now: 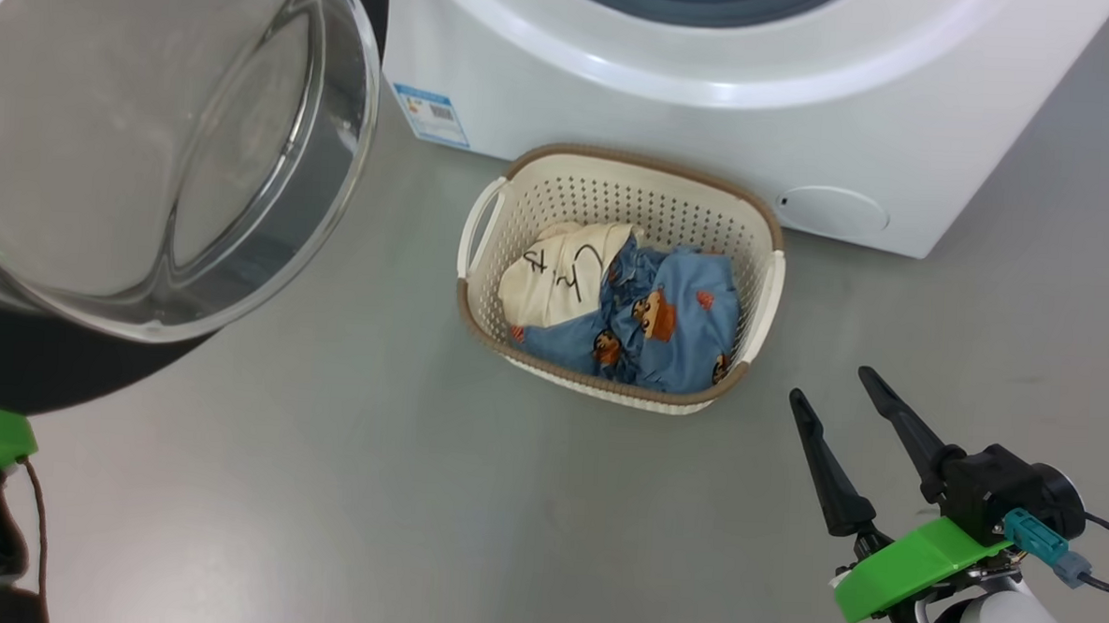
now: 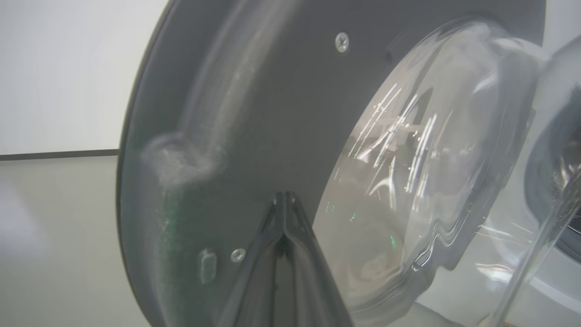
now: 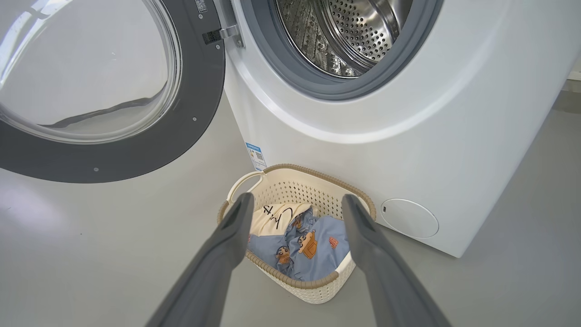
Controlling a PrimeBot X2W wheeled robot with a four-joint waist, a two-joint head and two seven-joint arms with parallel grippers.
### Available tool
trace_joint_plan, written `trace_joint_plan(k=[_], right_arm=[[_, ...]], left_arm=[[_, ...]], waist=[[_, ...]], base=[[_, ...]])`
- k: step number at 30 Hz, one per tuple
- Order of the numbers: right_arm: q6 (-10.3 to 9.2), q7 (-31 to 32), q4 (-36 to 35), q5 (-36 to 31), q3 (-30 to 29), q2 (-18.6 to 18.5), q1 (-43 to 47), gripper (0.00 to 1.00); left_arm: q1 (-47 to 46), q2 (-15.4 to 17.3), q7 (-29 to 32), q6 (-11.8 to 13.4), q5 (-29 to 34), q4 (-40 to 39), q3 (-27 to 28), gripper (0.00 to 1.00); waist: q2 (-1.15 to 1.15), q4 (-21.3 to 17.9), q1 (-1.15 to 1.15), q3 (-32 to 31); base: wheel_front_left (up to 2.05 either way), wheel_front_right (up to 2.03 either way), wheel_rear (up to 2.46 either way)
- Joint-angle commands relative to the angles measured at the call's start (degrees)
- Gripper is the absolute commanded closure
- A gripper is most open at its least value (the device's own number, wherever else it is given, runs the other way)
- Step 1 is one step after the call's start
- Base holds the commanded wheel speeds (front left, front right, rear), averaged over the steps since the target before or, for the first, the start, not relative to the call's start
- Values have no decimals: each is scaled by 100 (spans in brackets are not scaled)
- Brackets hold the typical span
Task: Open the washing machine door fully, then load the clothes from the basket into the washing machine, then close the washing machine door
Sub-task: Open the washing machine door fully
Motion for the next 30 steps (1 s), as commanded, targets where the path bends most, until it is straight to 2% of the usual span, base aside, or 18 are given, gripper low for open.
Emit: trace_joint_plan(k=[1,7,16,26,30], right_arm=[[9,-103,-66,27,96,72,66,0],[9,-259,92,81,63,233,130,0],[9,-398,160,81,-35,411,293,0],[9,-466,124,96,-72,582,371,0],[9,-474,82,83,-95,630,389,0]], left_arm=[[195,201,-30,-38,110,-395,130,100],[539,50,-30,-158,189,-1093,-50,100],[915,-1,-30,-280,337,-1814,-490,100],[1428,-46,1,-351,274,-2050,-1022,100],[1677,-80,0,-265,201,-2022,-1136,100]], waist=[[0,-115,0,-168],[0,-312,0,-457],[0,-705,0,-742],[0,-1499,0,-931],[0,-1849,0,-949]], base=[[0,0,0],[0,0,0],[0,0,0],[0,0,0],[0,0,0]])
